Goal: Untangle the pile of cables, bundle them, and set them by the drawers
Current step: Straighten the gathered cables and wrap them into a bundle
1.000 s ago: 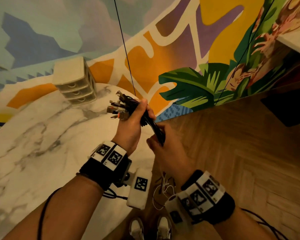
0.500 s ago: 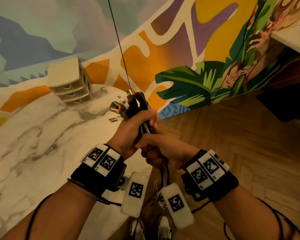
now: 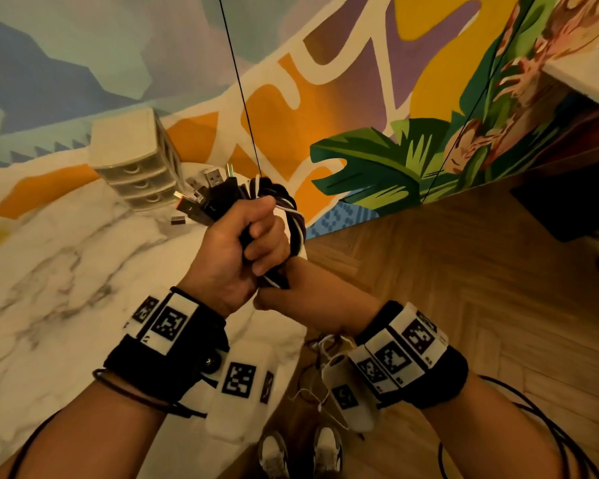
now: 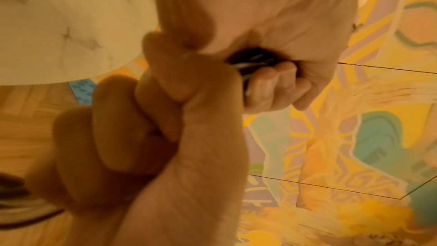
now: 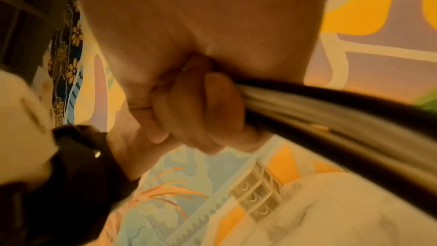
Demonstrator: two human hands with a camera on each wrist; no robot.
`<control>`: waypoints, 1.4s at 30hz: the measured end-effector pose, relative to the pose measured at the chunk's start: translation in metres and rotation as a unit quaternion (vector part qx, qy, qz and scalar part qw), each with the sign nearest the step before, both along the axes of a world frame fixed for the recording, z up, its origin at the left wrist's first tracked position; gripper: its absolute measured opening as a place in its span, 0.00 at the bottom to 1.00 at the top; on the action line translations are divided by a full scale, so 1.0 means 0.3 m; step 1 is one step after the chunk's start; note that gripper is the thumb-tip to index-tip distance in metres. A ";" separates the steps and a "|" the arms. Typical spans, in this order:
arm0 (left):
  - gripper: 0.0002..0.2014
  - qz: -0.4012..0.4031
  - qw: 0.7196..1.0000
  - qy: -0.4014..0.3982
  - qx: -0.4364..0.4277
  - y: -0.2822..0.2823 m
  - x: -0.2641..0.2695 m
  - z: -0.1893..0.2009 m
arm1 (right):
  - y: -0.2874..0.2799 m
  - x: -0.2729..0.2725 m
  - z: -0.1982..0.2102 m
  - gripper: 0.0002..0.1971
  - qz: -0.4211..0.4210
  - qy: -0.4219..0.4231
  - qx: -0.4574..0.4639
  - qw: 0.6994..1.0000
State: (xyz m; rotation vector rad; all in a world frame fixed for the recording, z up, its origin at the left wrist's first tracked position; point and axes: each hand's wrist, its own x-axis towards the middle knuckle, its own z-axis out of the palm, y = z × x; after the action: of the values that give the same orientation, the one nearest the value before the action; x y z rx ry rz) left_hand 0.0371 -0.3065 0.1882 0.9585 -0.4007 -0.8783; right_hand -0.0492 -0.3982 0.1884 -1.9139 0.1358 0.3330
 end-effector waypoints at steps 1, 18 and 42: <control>0.20 0.006 1.000 0.004 -0.004 -0.001 0.001 0.002 | 0.005 0.001 -0.008 0.07 -0.008 -0.014 -0.011 1.000; 0.21 0.011 1.000 0.010 -0.016 -0.016 0.001 0.043 | -0.077 -0.005 -0.094 0.14 0.011 -0.069 -0.091 0.993; 0.22 0.076 0.992 0.036 0.096 -0.169 -0.064 -0.109 | -0.338 -0.090 -0.645 0.11 -0.025 0.053 -0.231 0.971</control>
State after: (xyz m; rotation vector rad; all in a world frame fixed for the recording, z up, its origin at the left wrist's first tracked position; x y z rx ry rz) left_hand 0.0178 -0.3573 0.1556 1.1163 -0.1815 -0.8203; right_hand -0.0761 -0.4997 -0.0052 -2.3477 0.3572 0.3946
